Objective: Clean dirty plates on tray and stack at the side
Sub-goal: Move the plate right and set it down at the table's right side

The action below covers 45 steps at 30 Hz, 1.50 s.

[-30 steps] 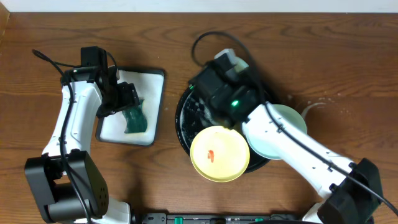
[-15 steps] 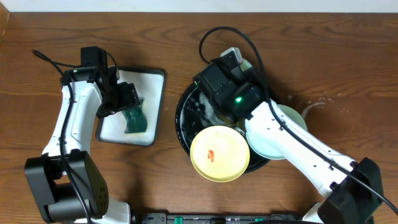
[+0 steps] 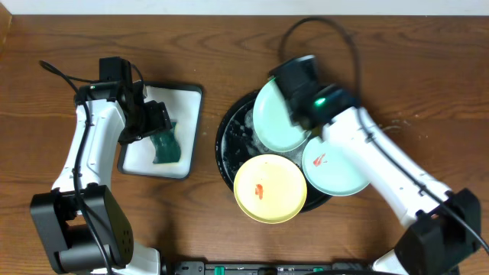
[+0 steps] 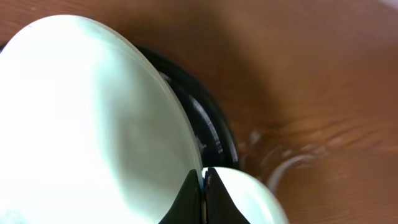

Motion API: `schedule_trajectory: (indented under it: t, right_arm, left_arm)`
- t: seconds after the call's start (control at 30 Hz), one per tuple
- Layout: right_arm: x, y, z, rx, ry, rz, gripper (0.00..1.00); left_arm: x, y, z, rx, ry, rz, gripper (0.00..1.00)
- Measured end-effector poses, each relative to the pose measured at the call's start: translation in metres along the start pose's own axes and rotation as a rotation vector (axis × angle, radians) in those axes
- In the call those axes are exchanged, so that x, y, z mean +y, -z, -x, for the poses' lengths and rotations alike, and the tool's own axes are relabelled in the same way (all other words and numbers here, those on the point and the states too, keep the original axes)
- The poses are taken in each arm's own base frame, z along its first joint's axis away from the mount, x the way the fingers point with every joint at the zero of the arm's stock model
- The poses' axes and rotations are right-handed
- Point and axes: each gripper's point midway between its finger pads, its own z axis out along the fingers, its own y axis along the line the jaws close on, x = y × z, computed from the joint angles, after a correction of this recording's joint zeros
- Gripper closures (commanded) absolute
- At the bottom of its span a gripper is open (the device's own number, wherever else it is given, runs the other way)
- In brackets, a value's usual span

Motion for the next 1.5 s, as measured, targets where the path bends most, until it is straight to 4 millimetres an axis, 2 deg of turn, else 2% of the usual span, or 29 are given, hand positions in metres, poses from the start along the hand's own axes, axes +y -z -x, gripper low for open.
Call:
schedule_trajectory:
  t: [0.2,0.27,0.43,0.6,0.73,0.83,0.93,1.0,1.03,1.07,1.13,1.2,1.37,1.5]
  right_arm:
    - [-0.052,-0.030,-0.005,0.130,-0.298,0.181,0.99]
    - [-0.078,-0.038,-0.008,0.155,-0.401,0.224,0.99]
    - [-0.156,-0.052,-0.021,0.180,-0.663,0.274,0.99]
    - [-0.234,-0.056,-0.061,0.219,-0.899,0.231,0.99]
    - [-0.271,-0.060,-0.102,0.266,-1.029,0.170,0.99]
    - [-0.280,-0.067,-0.141,0.335,-1.104,0.126,0.99]
    - [-0.280,-0.079,-0.183,0.406,-1.170,0.071,0.99]
    - [-0.278,-0.087,-0.202,0.431,-1.199,0.051,0.98]
    - [-0.277,-0.090,-0.211,0.439,-1.214,0.046,0.91]
    - [-0.276,-0.092,-0.216,0.439,-1.227,0.050,0.78]
    - [-0.277,-0.095,-0.216,0.413,-1.229,0.086,0.61]
    - [-0.277,-0.096,-0.207,0.374,-1.213,0.132,0.56]
    - [-0.261,-0.085,-0.183,0.318,-1.132,0.248,0.55]
    - [-0.235,-0.063,-0.158,0.286,-1.013,0.316,0.55]
  left_arm:
    - [0.000,0.000,0.000,0.000,0.000,0.000,0.19]
    - [0.000,0.000,0.000,0.000,0.000,0.000,0.19]
    - [0.000,0.000,0.000,0.000,0.000,0.000,0.19]
    - [0.000,0.000,0.000,0.000,0.000,0.000,0.19]
    - [0.000,0.000,0.000,0.000,0.000,0.000,0.19]
    - [0.000,0.000,0.000,0.000,0.000,0.000,0.19]
    - [0.000,0.000,0.000,0.000,0.000,0.000,0.19]
    - [0.000,0.000,0.000,0.000,0.000,0.000,0.19]
    - [0.000,0.000,0.000,0.000,0.000,0.000,0.19]
    - [0.000,0.000,0.000,0.000,0.000,0.000,0.19]
    - [0.000,0.000,0.000,0.000,0.000,0.000,0.19]
    - [0.000,0.000,0.000,0.000,0.000,0.000,0.19]
    - [0.000,0.000,0.000,0.000,0.000,0.000,0.19]
    - [0.000,0.000,0.000,0.001,0.000,0.000,0.19]
